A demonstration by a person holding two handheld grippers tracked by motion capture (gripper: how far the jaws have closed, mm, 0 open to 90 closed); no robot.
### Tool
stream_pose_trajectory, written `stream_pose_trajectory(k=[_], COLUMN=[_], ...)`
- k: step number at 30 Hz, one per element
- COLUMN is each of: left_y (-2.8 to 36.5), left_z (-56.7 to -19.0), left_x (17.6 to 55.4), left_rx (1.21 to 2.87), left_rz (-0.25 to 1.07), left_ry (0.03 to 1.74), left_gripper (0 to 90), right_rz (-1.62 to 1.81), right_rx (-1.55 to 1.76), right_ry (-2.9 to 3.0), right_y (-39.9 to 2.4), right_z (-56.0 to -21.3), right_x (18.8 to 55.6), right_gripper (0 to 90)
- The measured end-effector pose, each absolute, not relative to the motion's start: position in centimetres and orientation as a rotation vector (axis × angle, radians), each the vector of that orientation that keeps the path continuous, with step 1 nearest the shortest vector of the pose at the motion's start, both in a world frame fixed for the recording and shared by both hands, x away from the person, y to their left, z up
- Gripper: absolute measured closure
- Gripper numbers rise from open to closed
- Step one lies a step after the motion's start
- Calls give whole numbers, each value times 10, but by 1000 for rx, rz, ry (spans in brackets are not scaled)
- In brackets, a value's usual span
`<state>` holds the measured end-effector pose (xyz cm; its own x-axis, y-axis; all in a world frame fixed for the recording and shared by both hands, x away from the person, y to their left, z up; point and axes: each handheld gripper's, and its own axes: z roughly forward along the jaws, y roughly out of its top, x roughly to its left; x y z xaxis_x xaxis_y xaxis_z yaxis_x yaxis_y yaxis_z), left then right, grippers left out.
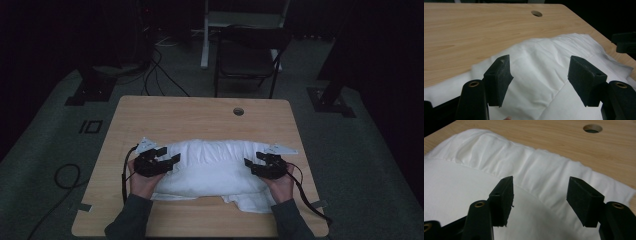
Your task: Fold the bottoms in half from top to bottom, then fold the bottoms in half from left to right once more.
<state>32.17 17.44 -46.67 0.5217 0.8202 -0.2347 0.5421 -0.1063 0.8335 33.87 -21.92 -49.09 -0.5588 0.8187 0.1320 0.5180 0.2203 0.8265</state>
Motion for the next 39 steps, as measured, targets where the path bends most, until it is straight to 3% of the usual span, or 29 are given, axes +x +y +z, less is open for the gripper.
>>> stream_pose_trajectory(k=[13, 22, 33, 39], left_y=[130, 104, 108, 148], left_z=[-459, -499, -546, -549], left_x=[330, 352, 355, 348], left_rx=[1834, 1933, 1959, 1898], left_rz=[341, 350, 407, 337], left_ry=[1072, 1149, 1135, 1195], left_gripper=[348, 316, 310, 275], right_rz=[1304, 1304, 1211, 1209], right_rx=[1206, 1168, 1180, 1187], right_ry=[2173, 2228, 2325, 2306], right_y=[-191, -157, -149, -167], right_z=[-487, -497, -548, -550], right_x=[347, 363, 378, 369], right_gripper=[311, 271, 223, 216])
